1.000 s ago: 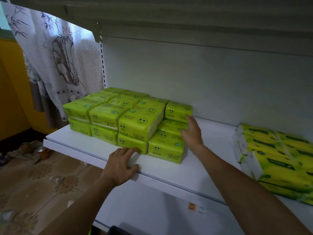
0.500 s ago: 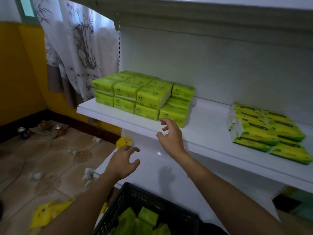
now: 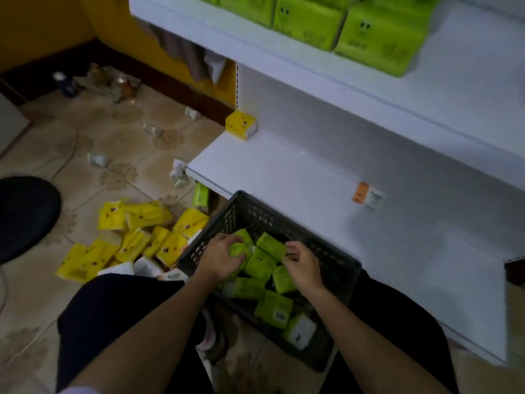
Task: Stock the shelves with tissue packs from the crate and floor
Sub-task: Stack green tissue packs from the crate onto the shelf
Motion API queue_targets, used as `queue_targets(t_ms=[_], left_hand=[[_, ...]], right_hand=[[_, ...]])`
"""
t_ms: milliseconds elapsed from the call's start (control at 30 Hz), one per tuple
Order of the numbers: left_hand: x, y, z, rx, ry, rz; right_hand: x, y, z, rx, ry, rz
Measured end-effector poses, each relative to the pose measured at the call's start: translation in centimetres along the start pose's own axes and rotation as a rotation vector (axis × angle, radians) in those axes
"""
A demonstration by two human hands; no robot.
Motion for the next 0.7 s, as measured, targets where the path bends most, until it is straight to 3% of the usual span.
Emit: queue_targets(t_ms=[133,333,500,700], left_hand=[[3.2,0.9,-3.0,-0.124,-0.018,-0.110],[5.8,3.8,-7.9,-0.308,-0.154,-0.129],[8.5,5.2,-11.4,-0.580,-0.303,-0.131],[11.1,7.7,-13.0,-0.665,-0.524,-0.146]], right_hand=[[3.6,1.6,4.3,0.126,-0.048,-0.123],[8.9,6.5,5.7,0.173,-0.179,-0.265],[13.4,10.2,6.3,0.161,-0.285,-0.387],[17.0,13.9,7.4,0.112,-0.373,-0.435]])
Point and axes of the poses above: each hand's wrist, its own y-axis towards the middle knuckle, its own x-axis out of the palm, z = x × y, the point moved 5 cm from there along y, towards the middle knuckle, and after that the axes turned 1 degree about y, right-handed, at the moved point
